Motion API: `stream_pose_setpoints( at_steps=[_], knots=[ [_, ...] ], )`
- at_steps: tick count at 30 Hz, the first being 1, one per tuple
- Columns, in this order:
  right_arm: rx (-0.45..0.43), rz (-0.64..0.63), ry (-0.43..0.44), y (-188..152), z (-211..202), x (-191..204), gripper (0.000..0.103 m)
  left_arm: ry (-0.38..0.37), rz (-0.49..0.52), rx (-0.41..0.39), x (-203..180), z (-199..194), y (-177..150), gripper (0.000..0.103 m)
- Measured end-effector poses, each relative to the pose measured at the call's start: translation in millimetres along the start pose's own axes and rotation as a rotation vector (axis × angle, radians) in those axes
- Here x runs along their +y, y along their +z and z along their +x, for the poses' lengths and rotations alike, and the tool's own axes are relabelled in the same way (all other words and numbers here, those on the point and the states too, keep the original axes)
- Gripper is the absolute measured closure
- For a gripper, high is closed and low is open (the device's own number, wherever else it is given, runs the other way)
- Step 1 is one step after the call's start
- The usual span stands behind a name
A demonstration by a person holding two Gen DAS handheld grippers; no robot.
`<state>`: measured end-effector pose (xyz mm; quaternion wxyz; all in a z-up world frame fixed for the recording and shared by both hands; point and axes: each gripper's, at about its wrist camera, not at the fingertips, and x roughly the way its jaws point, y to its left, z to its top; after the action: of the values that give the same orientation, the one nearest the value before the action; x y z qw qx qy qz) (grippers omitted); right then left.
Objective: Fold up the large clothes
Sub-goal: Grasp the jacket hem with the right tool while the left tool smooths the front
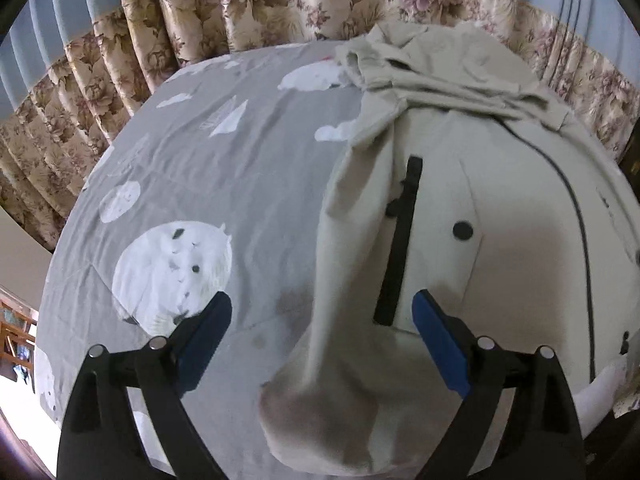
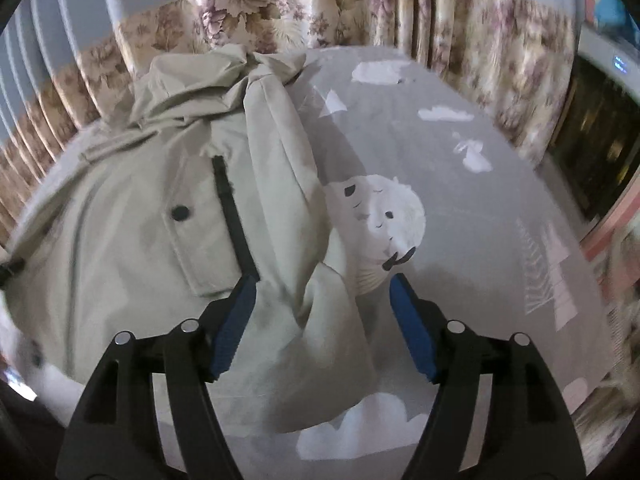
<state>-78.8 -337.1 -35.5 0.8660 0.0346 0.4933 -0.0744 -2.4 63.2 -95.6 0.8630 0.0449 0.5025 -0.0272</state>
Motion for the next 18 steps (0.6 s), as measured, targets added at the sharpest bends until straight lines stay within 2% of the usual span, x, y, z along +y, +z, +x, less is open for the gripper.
stream_pose_setpoints(
  at_steps=[1, 4, 5, 9, 12, 14, 18],
  knots=[
    [0.006, -0.013, -0.011, -0.9, 2.6, 1.0, 0.031, 0.003, 0.001, 0.002, -1.0, 1.0, -2.0, 0.011],
    [0.033, -0.018, -0.037, -1.2, 7.5, 0.7, 0.017, 0.007, -0.003, -0.003, -2.4, 5.4, -3.1, 0.009],
    [0.025, -0.012, -0.046, -0.4, 6.9, -0.3, 0.016, 0.012, -0.008, -0.005, -2.7, 6.8, -3.0, 0.007],
    [0.025, -0.022, -0.052, -0.5, 7.1, 1.9, 0.015, 0.031, -0.014, 0.002, -3.2, 12.6, -5.2, 0.002],
    [0.059, -0.025, -0.036, -4.1, 14.2, 3.8, 0.013, -0.015, -0.057, 0.026, 4.2, 19.2, -6.7, 0.002],
    [0.060, -0.010, -0.036, -6.5, 15.3, 5.0, 0.013, -0.075, -0.098, 0.045, 14.3, 22.8, -6.9, 0.001],
    [0.034, -0.019, -0.051, -8.8, 14.1, 6.9, 0.011, -0.074, -0.066, 0.055, 11.1, 21.7, -7.0, 0.001]
  ],
)
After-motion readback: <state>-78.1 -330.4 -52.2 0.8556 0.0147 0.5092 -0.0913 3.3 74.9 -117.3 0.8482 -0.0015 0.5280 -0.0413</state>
